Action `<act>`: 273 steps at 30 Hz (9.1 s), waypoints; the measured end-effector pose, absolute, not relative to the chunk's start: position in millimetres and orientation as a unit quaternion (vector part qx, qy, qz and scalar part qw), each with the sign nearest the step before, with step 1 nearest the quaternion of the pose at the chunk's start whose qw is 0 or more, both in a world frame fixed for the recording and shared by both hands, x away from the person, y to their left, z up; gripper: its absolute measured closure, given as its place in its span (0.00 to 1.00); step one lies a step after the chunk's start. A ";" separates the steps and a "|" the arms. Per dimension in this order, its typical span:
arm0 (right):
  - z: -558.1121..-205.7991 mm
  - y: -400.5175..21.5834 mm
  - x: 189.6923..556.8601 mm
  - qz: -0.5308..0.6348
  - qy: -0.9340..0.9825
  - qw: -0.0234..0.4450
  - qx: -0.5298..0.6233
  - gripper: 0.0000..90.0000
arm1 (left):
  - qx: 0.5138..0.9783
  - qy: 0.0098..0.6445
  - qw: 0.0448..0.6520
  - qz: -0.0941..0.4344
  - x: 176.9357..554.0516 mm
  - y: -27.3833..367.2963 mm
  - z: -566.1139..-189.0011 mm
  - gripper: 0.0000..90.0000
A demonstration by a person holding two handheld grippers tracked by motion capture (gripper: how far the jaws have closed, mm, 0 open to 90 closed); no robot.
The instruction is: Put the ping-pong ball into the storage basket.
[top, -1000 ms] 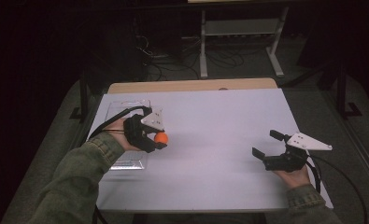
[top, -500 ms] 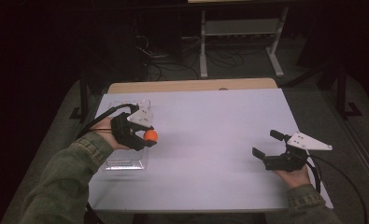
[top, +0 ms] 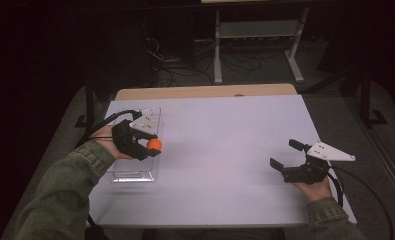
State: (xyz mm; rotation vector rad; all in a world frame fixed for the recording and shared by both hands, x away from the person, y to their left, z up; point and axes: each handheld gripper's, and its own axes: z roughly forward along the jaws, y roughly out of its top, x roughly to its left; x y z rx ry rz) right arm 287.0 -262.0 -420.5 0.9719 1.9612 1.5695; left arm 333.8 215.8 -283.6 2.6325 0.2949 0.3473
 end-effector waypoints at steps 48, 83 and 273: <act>-421.8 -260.8 287.9 0.563 0.716 0.220 0.350 0.00 | 0.978 0.131 0.133 0.096 347.3 244.0 -289.4 0.56; -422.2 -260.4 287.9 0.561 0.718 0.220 0.348 0.00 | 0.986 0.114 0.085 0.085 354.4 231.4 -313.3 0.56; -422.5 -262.9 282.0 0.559 0.718 0.220 0.351 0.00 | 0.853 0.241 0.428 0.176 310.1 292.6 -340.0 0.00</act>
